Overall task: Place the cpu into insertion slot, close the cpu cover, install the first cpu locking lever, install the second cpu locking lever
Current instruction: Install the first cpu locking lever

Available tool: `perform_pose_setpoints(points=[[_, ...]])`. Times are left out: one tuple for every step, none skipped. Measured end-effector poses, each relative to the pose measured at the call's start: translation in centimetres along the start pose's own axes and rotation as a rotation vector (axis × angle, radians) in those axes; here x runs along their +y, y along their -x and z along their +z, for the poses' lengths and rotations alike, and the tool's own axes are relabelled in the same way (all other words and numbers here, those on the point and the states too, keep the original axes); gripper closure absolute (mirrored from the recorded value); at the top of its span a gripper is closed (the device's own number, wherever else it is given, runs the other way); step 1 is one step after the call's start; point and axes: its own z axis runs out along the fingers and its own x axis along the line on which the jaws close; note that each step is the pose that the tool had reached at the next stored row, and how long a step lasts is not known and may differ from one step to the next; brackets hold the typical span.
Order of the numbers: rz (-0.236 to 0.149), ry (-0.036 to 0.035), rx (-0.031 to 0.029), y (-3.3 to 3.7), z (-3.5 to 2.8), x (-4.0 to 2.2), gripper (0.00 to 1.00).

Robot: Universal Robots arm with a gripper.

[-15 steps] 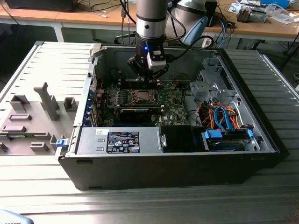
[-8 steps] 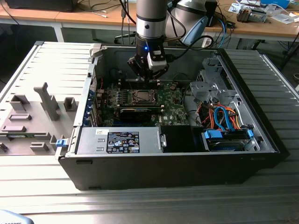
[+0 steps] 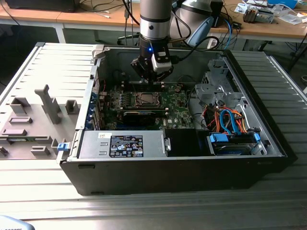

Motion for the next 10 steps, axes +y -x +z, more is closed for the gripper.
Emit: perform_pose_setpoints(points=[[-0.001,0.0001,0.0,0.0,0.0,0.0,0.89],[-0.002,0.0001,-0.0001,0.0,0.0,0.0,0.89],[-0.004,0.0001,-0.0002,0.0,0.0,0.0,0.89],[-0.005,0.0002,-0.0002,0.0,0.0,0.0,0.89],[-0.008,0.0003,-0.0003,0.0,0.0,0.0,0.89],[-0.011,0.0003,-0.0004,0.0,0.0,0.0,0.89],[-0.013,0.0003,-0.0005,0.0,0.0,0.0,0.89],[-0.014,0.0004,-0.0006,0.0,0.0,0.0,0.89],[-0.015,0.0004,-0.0006,0.0,0.0,0.0,0.89],[-0.017,0.0005,-0.0007,0.0,0.0,0.0,0.89]])
